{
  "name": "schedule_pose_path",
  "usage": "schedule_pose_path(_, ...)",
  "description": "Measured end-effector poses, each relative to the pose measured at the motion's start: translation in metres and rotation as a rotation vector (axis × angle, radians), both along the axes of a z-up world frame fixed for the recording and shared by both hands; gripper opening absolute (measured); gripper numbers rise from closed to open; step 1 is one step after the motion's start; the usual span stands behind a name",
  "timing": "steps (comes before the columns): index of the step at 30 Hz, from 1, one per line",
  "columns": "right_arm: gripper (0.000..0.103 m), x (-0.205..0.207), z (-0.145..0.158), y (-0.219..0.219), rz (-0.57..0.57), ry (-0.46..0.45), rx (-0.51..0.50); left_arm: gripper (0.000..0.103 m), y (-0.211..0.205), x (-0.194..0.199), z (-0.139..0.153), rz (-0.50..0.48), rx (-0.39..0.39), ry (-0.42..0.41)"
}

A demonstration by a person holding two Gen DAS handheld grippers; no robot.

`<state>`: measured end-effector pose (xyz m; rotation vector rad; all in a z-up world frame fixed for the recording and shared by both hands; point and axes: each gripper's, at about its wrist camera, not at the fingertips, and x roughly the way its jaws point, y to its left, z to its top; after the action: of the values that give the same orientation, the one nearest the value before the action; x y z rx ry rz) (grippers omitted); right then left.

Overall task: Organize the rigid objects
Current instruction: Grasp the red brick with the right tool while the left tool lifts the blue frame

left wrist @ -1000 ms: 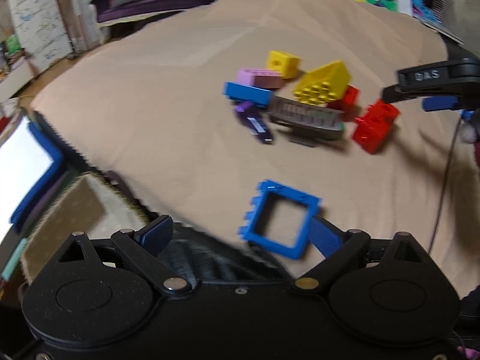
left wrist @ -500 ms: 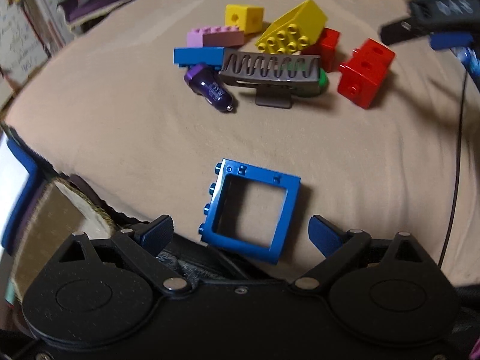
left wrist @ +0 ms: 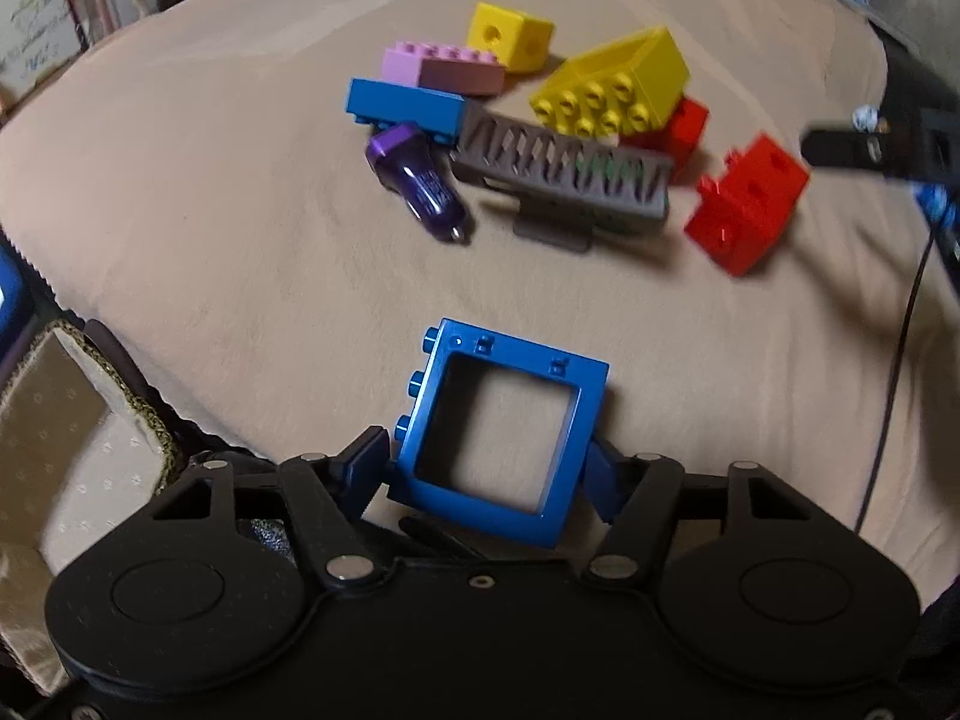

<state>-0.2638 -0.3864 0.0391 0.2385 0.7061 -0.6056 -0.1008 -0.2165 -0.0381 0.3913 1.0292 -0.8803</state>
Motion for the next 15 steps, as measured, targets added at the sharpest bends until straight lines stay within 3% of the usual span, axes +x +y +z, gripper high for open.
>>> schedule_pose_path(7, 0.102, -0.008, 0.0, 0.0, 0.107, -0.023, -0.021, 0.062, -0.002, 0.018, 0.011, 0.072, -0.022, 0.027)
schedule_pose_path(15, 0.103, -0.009, -0.013, 0.015, 0.239, -0.015, -0.141, 0.062, 0.009, 0.033, 0.022, 0.172, -0.05, 0.04)
